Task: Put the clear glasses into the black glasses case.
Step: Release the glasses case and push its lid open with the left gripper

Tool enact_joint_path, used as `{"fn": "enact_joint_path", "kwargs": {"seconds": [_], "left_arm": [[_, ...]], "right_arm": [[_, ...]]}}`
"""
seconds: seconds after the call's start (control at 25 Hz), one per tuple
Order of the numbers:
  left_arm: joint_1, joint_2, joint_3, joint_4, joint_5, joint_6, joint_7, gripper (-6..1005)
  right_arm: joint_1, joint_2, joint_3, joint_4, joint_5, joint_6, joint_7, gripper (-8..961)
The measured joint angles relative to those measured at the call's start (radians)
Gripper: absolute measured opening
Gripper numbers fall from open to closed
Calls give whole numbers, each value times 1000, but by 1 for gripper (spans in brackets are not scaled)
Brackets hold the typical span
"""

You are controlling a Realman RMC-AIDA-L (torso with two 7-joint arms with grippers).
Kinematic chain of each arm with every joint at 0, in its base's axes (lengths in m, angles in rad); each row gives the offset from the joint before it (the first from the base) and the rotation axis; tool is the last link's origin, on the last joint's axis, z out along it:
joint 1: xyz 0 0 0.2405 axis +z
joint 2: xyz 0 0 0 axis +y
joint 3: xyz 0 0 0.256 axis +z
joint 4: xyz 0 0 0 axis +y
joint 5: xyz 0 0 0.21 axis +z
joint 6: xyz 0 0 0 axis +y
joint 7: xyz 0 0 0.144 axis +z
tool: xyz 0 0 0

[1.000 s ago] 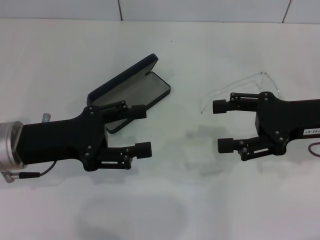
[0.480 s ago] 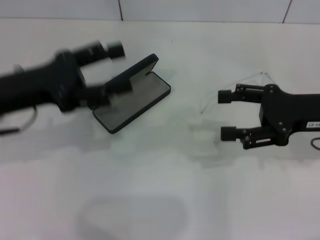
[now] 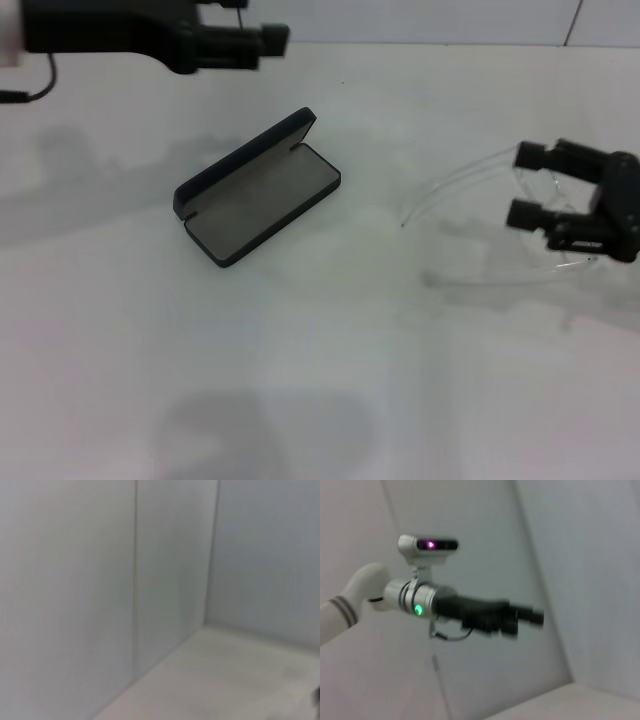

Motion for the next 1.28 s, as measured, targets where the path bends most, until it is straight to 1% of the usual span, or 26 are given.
{"fn": "enact_joint_path", "kwargs": {"seconds": [0.04, 0.08, 0.12, 0.16, 0.2, 0.32, 0.48, 0.64, 0.92, 1.28], "left_arm": [[-12, 0, 43, 17, 66, -40, -48, 791], [-32, 1, 127, 38, 176, -108, -131, 774], [-32, 1, 127, 38, 176, -108, -131, 757], [-45, 1, 191, 49, 260, -153, -189, 741], [-53, 1, 229, 56, 314, -176, -223, 724], [-84, -1, 390, 67, 511, -230, -347, 725], [-113, -1, 575, 49, 700, -287, -477, 724], [-131, -3, 606, 12, 716, -305, -503, 724], [-206, -4, 616, -170, 721, -357, -523, 725], [-242, -4, 619, -261, 768, -402, -527, 702]], "right_arm": [[-11, 3, 26, 0, 2, -7, 0, 873], [-19, 5, 47, 0, 2, -14, 0, 873], [-26, 8, 70, 0, 3, -25, 0, 873], [-32, 11, 93, -1, 4, -37, -1, 873], [-39, 13, 114, -1, 4, -50, -2, 873], [-59, 18, 185, 3, 6, -86, -13, 873], [-74, 22, 210, 10, 16, -95, -32, 873], [-78, 23, 214, 13, 17, -95, -38, 872], [-79, 19, 219, 14, 17, -90, -55, 872], [-81, 23, 221, 14, 17, -86, -65, 872]]}}
